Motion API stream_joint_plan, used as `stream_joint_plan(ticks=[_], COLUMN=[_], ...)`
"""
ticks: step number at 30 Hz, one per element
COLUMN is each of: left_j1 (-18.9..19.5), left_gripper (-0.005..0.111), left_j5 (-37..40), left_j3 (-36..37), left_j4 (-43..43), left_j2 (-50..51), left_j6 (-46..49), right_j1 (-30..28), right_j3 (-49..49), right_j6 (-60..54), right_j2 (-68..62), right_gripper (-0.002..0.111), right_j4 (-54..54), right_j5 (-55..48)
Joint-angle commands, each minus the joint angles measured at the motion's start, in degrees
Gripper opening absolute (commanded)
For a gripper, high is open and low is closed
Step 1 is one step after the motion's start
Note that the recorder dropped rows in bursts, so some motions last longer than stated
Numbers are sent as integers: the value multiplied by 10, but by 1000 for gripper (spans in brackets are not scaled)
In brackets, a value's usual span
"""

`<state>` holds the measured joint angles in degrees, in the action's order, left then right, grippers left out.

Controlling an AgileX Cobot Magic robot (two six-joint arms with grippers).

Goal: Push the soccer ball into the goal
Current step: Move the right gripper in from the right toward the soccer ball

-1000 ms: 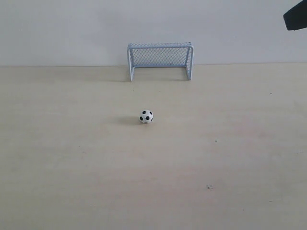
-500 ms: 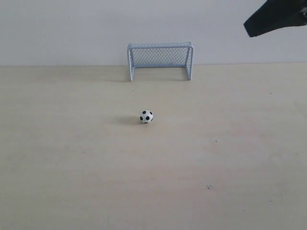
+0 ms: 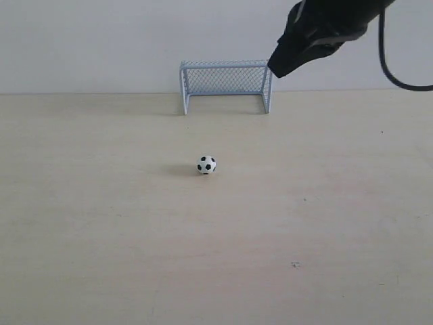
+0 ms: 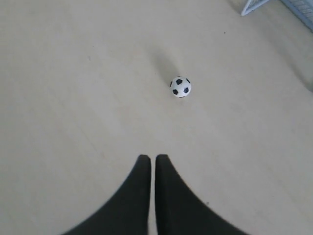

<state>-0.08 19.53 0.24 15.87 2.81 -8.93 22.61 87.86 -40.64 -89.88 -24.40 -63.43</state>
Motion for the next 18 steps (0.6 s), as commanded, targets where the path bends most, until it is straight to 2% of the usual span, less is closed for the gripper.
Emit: stream_joint_plan(ticks=[1,10,18], left_j1=[-5,-5,-5], left_gripper=[6,6,6], left_j5=[-2,-2,-2], left_j3=[-2,-2,-2], left_j4=[0,0,0], left_j2=[3,3,3], left_j6=[-5,-5,-5], right_j1=[19,21,21], right_j3=[49,164,182], right_j6=[4,0,-31], right_j2=[-49,-166,-216], right_gripper=[0,0,0], right_j4=[8,6,-3], right_j5=[-13,-65,-65])
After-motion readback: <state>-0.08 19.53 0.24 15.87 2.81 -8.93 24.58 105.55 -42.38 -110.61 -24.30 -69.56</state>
